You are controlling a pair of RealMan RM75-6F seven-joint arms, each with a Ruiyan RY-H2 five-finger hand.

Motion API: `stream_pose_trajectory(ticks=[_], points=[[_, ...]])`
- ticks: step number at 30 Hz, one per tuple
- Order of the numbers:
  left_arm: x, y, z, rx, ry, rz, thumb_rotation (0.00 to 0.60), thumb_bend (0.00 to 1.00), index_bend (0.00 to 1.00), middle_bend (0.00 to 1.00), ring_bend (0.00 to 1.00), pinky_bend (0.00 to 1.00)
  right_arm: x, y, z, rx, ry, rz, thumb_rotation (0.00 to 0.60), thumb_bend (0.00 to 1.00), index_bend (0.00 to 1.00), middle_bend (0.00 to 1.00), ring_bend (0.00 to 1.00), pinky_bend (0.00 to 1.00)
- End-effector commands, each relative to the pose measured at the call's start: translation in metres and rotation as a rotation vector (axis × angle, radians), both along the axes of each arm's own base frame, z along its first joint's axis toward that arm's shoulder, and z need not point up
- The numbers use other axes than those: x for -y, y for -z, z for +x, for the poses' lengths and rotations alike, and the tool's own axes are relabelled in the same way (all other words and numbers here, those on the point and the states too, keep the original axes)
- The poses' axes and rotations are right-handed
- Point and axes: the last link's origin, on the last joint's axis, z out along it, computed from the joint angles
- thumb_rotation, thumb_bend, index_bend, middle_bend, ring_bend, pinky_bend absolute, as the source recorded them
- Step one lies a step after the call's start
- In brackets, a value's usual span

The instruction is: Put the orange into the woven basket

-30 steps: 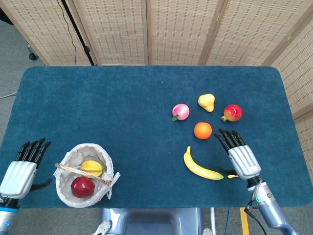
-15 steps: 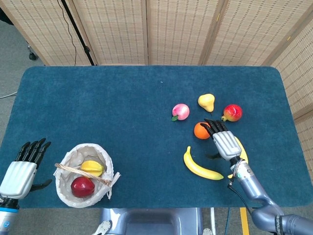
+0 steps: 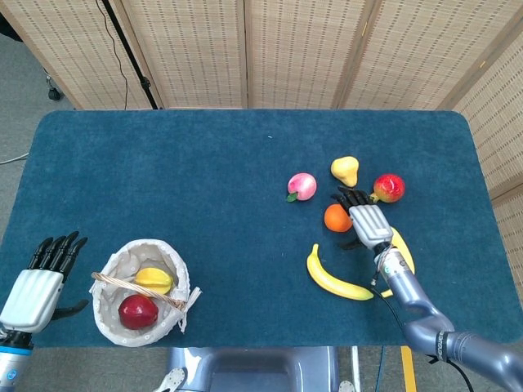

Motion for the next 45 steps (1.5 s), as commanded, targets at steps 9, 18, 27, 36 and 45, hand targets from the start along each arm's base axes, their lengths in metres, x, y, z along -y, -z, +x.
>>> stream_pose_trajectory(ticks=[9,18,27,36,45], points=[[0.001,-0.001,0.0,0.002,0.002,0.001,0.6,0.02,0.0,0.0,0.0,0.0,0.017,0.014,-0.017,-0.072,-0.02,-0.007,0.6,0.0,0.16,0.05,0.02,0.0],[0.002,-0.001,0.001,0.006,0.006,-0.001,0.6,0.02,0.0,0.0,0.0,0.0,0.021,0.015,-0.032,-0.128,-0.049,-0.022,0.6,0.0,0.22,0.1,0.06,0.06],[0.002,0.0,0.003,0.008,0.01,-0.009,0.6,0.02,0.0,0.0,0.0,0.0,0.015,0.011,-0.047,-0.096,-0.068,-0.072,0.6,0.16,0.65,0.52,0.51,0.55],[0.002,0.001,0.003,0.012,0.011,-0.017,0.6,0.02,0.0,0.0,0.0,0.0,0.009,-0.005,-0.055,-0.059,-0.06,-0.123,0.6,0.25,0.73,0.61,0.62,0.66],[0.0,0.005,0.003,0.001,0.008,-0.031,0.6,0.02,0.0,0.0,0.0,0.0,-0.013,-0.03,-0.012,0.111,-0.123,-0.162,0.6,0.25,0.73,0.61,0.63,0.66]])
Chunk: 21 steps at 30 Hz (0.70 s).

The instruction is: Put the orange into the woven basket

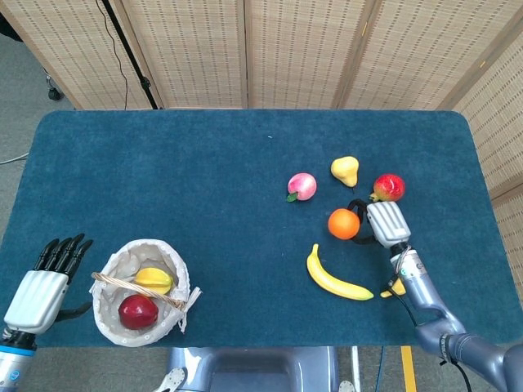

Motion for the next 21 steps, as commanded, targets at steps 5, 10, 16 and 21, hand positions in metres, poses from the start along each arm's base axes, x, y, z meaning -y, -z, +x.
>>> stream_pose_trajectory(ticks=[5,10,16,21], points=[[0.002,0.0,0.002,-0.002,0.007,0.004,0.6,0.02,0.0,0.0,0.0,0.0,-0.02,-0.02,0.055,0.089,-0.097,-0.013,0.6,0.25,0.73,0.61,0.63,0.66],[0.005,-0.002,0.005,0.002,0.023,0.015,0.6,0.02,0.0,0.0,0.0,0.0,-0.02,-0.008,0.094,0.088,-0.162,0.028,0.6,0.25,0.73,0.61,0.63,0.66],[0.007,-0.007,0.005,0.012,0.028,0.035,0.6,0.02,0.0,0.0,0.0,0.0,-0.009,0.018,0.127,0.071,-0.196,0.088,0.6,0.25,0.73,0.61,0.63,0.66],[0.01,-0.01,0.005,0.021,0.036,0.041,0.6,0.02,0.0,0.0,0.0,0.0,-0.002,0.043,0.149,0.061,-0.212,0.138,0.6,0.25,0.73,0.61,0.63,0.66]])
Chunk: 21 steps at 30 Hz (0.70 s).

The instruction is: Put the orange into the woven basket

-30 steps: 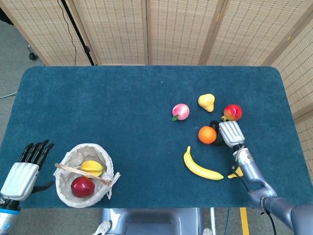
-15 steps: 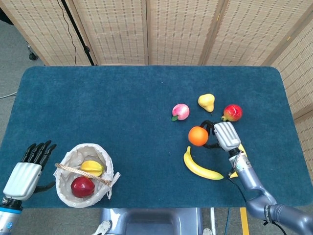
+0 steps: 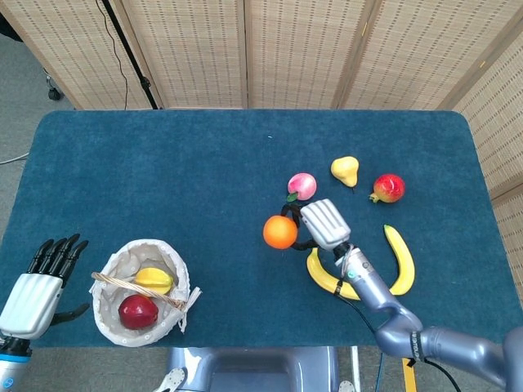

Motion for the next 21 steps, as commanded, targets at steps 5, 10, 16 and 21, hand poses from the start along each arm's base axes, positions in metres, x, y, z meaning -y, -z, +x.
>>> stream_pose_trajectory(ticks=[5,10,16,21], points=[[0.002,-0.001,0.0,0.004,0.008,-0.003,0.6,0.02,0.0,0.0,0.0,0.0,0.01,0.037,0.029,-0.037,-0.024,0.068,0.6,0.25,0.73,0.61,0.63,0.66],[0.003,0.0,0.0,0.005,0.012,-0.013,0.6,0.02,0.0,0.0,0.0,0.0,0.024,0.067,0.051,-0.069,-0.023,0.105,0.6,0.25,0.73,0.61,0.63,0.66],[0.002,0.002,0.0,0.004,0.015,-0.028,0.6,0.02,0.0,0.0,0.0,0.0,0.046,0.085,0.073,-0.084,0.003,0.104,0.6,0.25,0.73,0.61,0.63,0.66],[0.0,0.002,-0.001,0.004,0.009,-0.033,0.6,0.02,0.0,0.0,0.0,0.0,0.063,0.092,0.092,-0.071,0.015,0.078,0.6,0.25,0.73,0.61,0.63,0.66]])
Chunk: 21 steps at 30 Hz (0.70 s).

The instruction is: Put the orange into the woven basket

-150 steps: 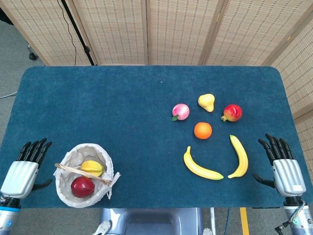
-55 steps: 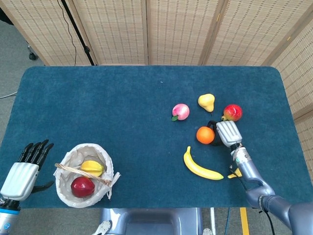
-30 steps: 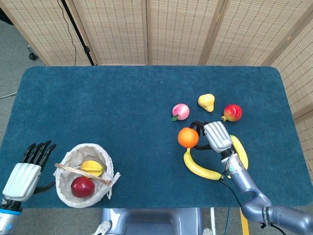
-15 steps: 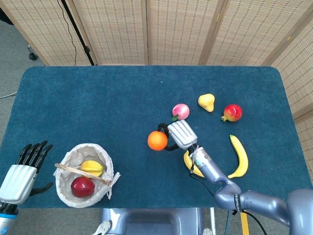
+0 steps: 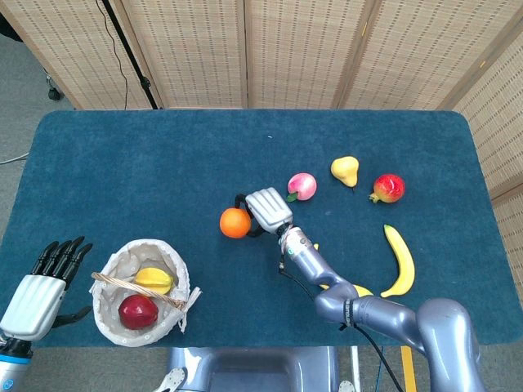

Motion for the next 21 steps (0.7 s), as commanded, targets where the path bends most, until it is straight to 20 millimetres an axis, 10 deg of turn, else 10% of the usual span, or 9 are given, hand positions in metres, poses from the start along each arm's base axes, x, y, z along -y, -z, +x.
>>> stream_pose_trajectory(ticks=[1,21], points=[[-0.001,0.0,-0.001,0.003,-0.005,0.0,0.6,0.02,0.0,0.0,0.0,0.0,0.011,0.008,0.019,0.024,0.014,-0.011,0.6,0.25,0.73,0.61,0.63,0.66],[-0.003,-0.008,-0.006,0.025,-0.02,0.017,0.6,0.02,0.0,0.0,0.0,0.0,0.004,0.08,0.048,-0.002,0.05,0.032,0.6,0.25,0.72,0.61,0.61,0.63]])
